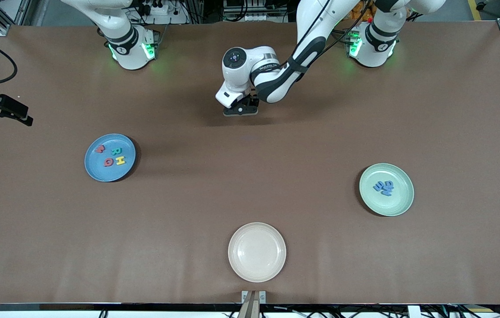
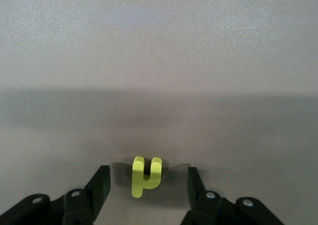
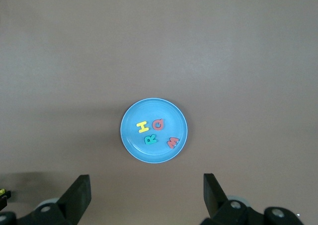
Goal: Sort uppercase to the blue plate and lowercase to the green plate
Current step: 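Carry the yellow u with the left gripper to the green plate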
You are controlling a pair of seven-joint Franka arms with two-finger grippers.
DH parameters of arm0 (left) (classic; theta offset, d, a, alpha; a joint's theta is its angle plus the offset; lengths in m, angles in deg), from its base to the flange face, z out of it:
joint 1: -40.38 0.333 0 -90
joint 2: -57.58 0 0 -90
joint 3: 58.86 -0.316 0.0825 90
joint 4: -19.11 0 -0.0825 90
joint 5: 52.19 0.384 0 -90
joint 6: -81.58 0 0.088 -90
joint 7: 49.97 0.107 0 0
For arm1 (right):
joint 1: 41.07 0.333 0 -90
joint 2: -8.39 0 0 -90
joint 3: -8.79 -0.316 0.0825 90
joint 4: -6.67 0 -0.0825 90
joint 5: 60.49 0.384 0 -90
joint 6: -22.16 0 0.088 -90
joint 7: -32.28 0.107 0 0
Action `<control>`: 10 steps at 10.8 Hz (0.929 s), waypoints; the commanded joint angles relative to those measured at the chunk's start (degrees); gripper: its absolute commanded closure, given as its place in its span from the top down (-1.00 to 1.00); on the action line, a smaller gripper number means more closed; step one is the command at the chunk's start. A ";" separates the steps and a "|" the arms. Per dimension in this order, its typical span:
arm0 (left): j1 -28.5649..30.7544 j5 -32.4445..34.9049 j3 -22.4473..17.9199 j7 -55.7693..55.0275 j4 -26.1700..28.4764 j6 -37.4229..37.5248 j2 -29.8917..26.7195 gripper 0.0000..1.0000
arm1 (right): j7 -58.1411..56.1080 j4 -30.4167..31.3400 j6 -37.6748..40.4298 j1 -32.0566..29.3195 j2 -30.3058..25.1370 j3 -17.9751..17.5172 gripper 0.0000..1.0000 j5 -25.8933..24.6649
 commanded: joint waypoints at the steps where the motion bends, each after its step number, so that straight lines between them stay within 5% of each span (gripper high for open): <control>1: 0.04 1.42 -0.07 -0.12 0.64 -0.94 -0.12 -0.08 | 0.53 1.09 -0.96 -0.99 -0.80 -0.90 1.00 0.10; 3: 0.30 1.42 -0.33 0.06 0.55 -1.02 0.14 -0.45 | 0.53 1.09 -1.40 -0.90 -0.72 -0.90 1.00 0.10; 5: 0.39 1.42 -0.51 0.15 0.29 -1.11 0.67 -0.46 | 0.53 1.09 -1.32 -0.99 -0.80 -0.90 1.00 0.18; 7: 0.83 0.55 -0.60 -0.55 -0.15 -1.03 0.32 -1.00 | 0.62 1.00 -1.05 -0.99 -1.07 -0.90 1.00 0.27; 10: 6.60 0.45 -0.69 -0.48 -0.42 1.68 -6.86 -1.00 | 0.53 0.91 -0.88 -1.08 -1.15 -0.81 1.00 0.27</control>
